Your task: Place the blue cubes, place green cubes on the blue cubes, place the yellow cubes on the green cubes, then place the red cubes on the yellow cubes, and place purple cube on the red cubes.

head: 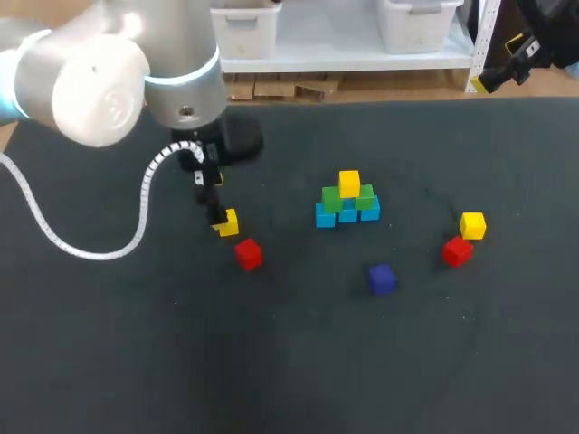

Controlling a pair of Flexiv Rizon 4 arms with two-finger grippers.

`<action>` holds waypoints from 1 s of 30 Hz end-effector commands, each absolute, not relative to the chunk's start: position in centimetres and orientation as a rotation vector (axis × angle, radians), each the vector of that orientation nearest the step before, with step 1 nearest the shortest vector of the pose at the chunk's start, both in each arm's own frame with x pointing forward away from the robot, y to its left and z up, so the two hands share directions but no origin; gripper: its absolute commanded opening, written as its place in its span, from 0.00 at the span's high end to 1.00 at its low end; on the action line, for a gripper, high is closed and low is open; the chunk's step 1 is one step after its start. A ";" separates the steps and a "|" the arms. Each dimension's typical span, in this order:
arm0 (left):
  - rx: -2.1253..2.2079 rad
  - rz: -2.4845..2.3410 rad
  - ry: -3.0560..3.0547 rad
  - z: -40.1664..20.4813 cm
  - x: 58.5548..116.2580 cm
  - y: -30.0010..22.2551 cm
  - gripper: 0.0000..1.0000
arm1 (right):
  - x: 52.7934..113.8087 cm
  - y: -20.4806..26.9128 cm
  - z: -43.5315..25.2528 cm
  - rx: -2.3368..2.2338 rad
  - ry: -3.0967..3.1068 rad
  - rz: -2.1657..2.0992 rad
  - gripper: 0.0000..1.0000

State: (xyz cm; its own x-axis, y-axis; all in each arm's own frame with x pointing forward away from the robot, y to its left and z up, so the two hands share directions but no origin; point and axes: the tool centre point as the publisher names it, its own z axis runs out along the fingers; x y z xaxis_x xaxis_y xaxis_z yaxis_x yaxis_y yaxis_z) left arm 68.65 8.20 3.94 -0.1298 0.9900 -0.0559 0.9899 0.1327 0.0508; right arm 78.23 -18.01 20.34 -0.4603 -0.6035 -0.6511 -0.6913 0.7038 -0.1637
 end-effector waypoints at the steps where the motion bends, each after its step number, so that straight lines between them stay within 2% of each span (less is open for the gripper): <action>1: 2.047 0.009 2.308 3.2 69.0 7.2 0.00 | 78.2 -18.0 20.4 -0.981 2.204 0.158 0.00; 15: 2.009 0.002 2.422 1.1 68.3 7.2 0.00 | 78.2 -18.0 20.4 -0.981 2.204 0.158 0.00; 18: 1.998 0.017 2.424 0.5 68.4 7.1 0.11 | 78.2 -18.0 20.4 -0.981 2.204 0.158 0.00; 22: 1.992 0.023 2.428 0.0 68.8 7.3 0.36 | 78.2 -18.0 20.4 -0.981 2.204 0.158 0.00; 25: 1.991 0.032 2.441 -0.3 68.9 7.5 0.57 | 78.2 -18.0 20.4 -0.981 2.204 0.158 0.00; 28: 1.980 0.031 2.456 -0.4 69.0 7.7 0.93 | 78.2 -18.0 20.4 -0.981 2.204 0.158 0.00; 29: 1.972 0.011 2.461 -0.1 69.1 7.8 1.00 | 78.2 -18.0 20.4 -0.981 2.204 0.158 0.00; 30: 1.966 0.007 2.460 0.2 69.2 7.8 1.00 | 78.2 -18.0 20.4 -0.981 2.204 0.158 0.00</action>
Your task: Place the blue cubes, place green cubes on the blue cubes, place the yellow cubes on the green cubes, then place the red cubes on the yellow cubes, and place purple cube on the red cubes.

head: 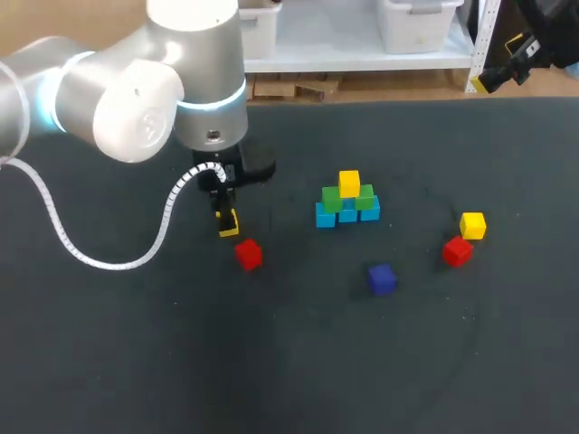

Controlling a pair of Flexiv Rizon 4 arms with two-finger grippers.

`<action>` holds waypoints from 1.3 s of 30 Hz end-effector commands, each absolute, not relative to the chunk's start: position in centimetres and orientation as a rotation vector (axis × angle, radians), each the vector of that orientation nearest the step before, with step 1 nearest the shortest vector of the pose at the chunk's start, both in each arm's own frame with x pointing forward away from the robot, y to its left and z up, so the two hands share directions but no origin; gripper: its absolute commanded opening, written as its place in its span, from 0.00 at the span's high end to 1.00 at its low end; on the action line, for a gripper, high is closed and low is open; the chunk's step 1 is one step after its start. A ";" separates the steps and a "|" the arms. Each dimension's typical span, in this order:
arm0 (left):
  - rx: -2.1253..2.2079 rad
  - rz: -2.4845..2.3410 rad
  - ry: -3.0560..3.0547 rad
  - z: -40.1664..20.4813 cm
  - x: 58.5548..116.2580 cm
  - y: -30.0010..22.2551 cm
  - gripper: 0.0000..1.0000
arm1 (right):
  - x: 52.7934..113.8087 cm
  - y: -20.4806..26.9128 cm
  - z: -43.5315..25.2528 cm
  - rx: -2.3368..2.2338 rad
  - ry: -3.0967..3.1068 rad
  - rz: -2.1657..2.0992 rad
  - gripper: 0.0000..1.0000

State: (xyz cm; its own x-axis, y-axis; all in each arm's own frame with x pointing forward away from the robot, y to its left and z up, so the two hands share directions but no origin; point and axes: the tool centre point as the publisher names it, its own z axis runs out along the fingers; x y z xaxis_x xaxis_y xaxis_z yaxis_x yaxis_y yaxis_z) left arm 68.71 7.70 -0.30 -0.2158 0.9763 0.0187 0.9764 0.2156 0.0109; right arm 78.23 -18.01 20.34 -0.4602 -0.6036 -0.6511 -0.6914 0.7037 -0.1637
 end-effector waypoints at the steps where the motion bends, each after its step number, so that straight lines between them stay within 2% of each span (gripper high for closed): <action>1: -1.963 -0.021 -2.452 0.7 69.3 7.9 1.00 | 78.2 -18.0 20.4 -0.981 2.204 0.158 0.00; 7: -2.030 -0.088 -2.489 5.3 70.6 7.4 1.00 | 78.2 -18.0 20.4 -0.981 2.204 0.158 0.00; 15: -2.170 -0.102 -2.474 11.0 72.0 3.8 1.00 | 78.2 -18.0 20.4 -0.981 2.204 0.158 0.00; 30: -2.255 -0.120 -2.353 11.2 72.2 -3.6 1.00 | 78.2 -18.0 20.4 -0.981 2.204 0.158 0.00; 39: -2.161 -0.090 -2.355 10.7 71.3 -5.5 1.00 | 78.2 -18.0 20.4 -0.981 2.204 0.158 0.00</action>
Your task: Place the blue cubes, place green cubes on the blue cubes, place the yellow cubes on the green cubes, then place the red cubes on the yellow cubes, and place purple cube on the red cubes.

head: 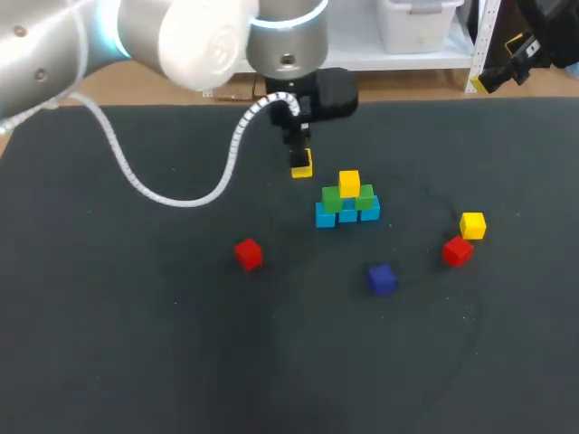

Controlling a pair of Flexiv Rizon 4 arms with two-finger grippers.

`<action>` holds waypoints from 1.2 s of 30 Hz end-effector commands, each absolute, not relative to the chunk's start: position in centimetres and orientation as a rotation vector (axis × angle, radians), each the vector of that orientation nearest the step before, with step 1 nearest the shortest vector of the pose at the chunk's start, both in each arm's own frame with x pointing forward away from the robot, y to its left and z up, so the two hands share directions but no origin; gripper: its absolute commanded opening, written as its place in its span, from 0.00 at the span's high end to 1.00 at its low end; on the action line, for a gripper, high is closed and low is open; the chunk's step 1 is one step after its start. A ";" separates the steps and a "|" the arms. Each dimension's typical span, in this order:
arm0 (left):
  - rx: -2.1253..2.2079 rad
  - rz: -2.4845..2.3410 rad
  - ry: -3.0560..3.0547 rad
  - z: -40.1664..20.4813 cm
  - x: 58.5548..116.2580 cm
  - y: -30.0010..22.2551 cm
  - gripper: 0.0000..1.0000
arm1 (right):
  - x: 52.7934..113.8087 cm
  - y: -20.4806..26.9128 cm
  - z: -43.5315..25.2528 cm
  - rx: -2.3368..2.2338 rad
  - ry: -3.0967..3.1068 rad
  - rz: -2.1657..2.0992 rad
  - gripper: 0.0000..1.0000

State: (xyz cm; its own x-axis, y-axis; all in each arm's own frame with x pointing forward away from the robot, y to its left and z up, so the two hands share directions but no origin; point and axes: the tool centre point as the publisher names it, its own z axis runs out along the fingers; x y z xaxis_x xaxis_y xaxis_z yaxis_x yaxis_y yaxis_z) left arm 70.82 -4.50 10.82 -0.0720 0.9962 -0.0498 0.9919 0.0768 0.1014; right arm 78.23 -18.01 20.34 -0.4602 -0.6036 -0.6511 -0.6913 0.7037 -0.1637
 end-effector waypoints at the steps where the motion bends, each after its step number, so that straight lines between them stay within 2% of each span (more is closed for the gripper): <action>1: 2.082 0.067 2.275 10.6 71.0 -5.7 1.00 | 78.2 -18.0 20.4 -0.981 2.204 0.158 0.00; 19: 2.046 0.035 2.259 8.9 69.2 -7.0 1.00 | 78.2 -18.0 20.4 -0.981 2.204 0.158 0.00; 36: 2.053 0.052 2.242 7.7 70.0 -8.3 1.00 | 78.2 -18.0 20.4 -0.981 2.204 0.158 0.00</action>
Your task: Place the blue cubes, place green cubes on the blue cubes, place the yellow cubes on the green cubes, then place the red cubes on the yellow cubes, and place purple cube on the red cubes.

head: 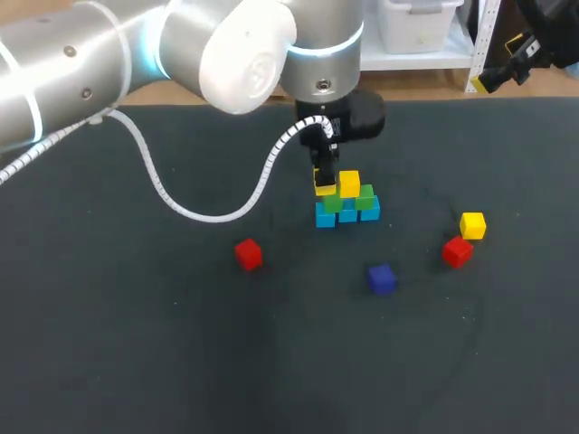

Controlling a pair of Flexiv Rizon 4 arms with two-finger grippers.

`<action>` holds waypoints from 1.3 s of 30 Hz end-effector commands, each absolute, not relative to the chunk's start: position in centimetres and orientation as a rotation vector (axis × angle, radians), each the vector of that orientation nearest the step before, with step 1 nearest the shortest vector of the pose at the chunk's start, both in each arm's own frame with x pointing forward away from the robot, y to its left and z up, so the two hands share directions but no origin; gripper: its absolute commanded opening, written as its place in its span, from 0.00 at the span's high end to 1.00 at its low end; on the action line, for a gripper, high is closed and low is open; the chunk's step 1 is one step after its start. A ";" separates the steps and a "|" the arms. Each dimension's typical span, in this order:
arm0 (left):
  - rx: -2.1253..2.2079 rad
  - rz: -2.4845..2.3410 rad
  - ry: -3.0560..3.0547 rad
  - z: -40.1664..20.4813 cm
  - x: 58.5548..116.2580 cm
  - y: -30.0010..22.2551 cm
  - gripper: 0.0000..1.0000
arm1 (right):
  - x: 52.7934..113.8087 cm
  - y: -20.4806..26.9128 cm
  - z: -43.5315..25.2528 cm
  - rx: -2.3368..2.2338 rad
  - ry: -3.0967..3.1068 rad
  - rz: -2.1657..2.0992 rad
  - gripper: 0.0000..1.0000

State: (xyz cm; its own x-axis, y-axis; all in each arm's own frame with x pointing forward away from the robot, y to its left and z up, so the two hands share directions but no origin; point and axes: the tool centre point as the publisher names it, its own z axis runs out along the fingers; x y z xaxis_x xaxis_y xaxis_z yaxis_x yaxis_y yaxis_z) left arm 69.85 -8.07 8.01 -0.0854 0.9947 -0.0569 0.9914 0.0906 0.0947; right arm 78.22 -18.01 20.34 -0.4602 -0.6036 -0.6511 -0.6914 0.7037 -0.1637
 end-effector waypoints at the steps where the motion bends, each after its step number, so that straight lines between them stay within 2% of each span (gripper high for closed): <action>1: 2.055 0.051 2.243 7.5 70.0 -8.2 1.00 | 78.2 -18.0 20.4 -0.981 2.204 0.158 0.00; 39: 2.068 0.086 2.183 6.3 71.2 -8.5 0.98 | 78.2 -18.0 20.4 -0.981 2.204 0.158 0.00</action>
State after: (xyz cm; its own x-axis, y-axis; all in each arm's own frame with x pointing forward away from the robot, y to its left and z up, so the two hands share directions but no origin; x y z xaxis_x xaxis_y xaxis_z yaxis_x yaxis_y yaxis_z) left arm 71.04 -8.47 6.40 -0.0511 0.9971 -0.0568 0.9893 0.0583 0.1336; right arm 78.22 -18.01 20.34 -0.4602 -0.6036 -0.6511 -0.6914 0.7037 -0.1637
